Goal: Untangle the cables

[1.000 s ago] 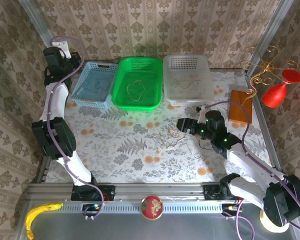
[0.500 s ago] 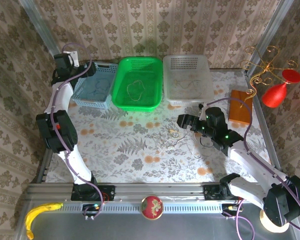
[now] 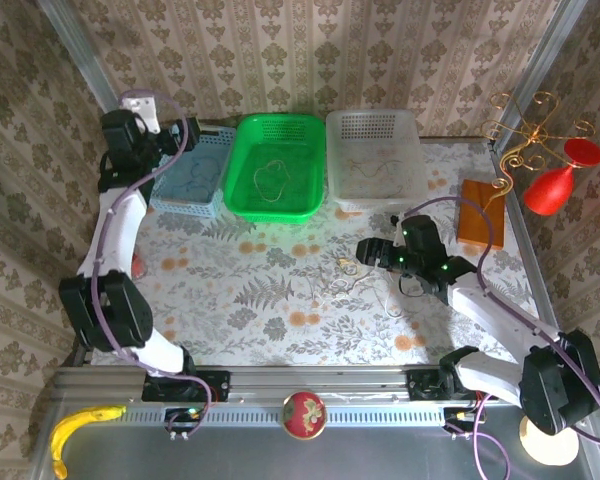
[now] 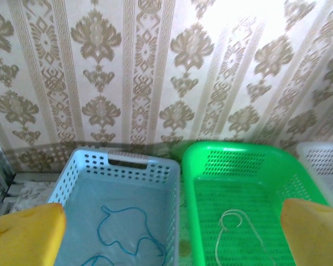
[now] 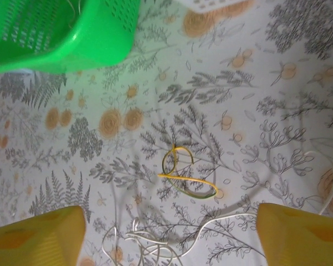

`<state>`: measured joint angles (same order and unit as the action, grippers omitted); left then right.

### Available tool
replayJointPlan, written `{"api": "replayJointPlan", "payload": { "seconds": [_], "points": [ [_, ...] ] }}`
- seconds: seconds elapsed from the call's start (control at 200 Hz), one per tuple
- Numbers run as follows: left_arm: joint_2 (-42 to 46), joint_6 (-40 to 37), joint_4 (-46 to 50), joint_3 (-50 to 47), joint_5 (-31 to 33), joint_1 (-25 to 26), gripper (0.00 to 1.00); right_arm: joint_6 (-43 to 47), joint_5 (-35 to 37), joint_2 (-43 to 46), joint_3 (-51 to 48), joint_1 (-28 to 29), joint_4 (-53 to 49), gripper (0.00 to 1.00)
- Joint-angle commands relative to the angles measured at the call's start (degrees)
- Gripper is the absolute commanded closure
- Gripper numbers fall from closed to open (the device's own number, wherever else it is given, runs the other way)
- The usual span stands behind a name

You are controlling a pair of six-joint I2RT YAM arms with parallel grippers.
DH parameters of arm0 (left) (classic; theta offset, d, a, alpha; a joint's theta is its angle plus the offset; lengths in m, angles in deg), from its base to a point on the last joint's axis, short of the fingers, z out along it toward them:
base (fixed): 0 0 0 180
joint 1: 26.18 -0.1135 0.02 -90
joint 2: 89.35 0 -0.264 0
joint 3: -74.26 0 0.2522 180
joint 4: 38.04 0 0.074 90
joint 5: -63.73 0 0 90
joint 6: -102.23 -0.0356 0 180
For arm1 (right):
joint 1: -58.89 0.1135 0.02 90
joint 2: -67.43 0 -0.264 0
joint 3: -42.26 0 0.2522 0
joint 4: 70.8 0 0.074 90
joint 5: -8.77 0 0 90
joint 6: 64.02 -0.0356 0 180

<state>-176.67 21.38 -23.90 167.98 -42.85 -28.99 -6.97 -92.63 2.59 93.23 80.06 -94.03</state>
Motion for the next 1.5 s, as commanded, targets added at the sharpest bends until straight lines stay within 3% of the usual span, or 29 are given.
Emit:
{"api": "replayJointPlan", "payload": {
  "seconds": [0.0, 0.295, 0.44, 0.585, 0.69, 0.98, 1.245, 1.495],
  "points": [
    [4.92, 5.36, -11.49, -6.11, -2.69, -0.08, 0.00, 0.78, -5.04, -1.45, -0.57, 0.72, 0.20, 0.23],
    [9.82, 16.33, -12.92, -11.70, -11.37, 0.77, 0.00, 1.03, -5.69, -5.83, -4.05, 8.36, 3.65, 0.27],
    [12.40, 16.38, -13.26, -15.66, -9.72, 2.26, 0.00, -0.95, -5.57, -8.41, -5.21, 9.15, 7.87, 0.30],
    [15.92, 14.39, -13.00, -20.05, -3.94, 4.48, 0.00, -0.65, -3.58, -10.19, -4.24, 9.07, 9.01, 0.30],
    [17.14, 11.39, -4.49, -18.06, -1.92, 6.76, 0.00, 1.40, -1.63, -10.46, -2.11, 8.02, 7.45, 0.30],
    [21.89, 8.65, 2.31, -22.62, 2.74, 17.97, 0.00, 7.30, -4.07, -10.42, 3.83, 1.23, 2.73, 0.29],
    [24.55, 14.54, 2.44, -29.73, 4.80, 25.40, 0.00, 14.21, -8.75, -18.42, 7.18, 1.10, 0.99, 0.33],
    [24.88, 18.44, 1.39, -33.17, 3.61, 26.43, 0.00, 16.73, -5.50, -23.13, 8.10, 1.16, 0.60, 0.38]
  ]
}}
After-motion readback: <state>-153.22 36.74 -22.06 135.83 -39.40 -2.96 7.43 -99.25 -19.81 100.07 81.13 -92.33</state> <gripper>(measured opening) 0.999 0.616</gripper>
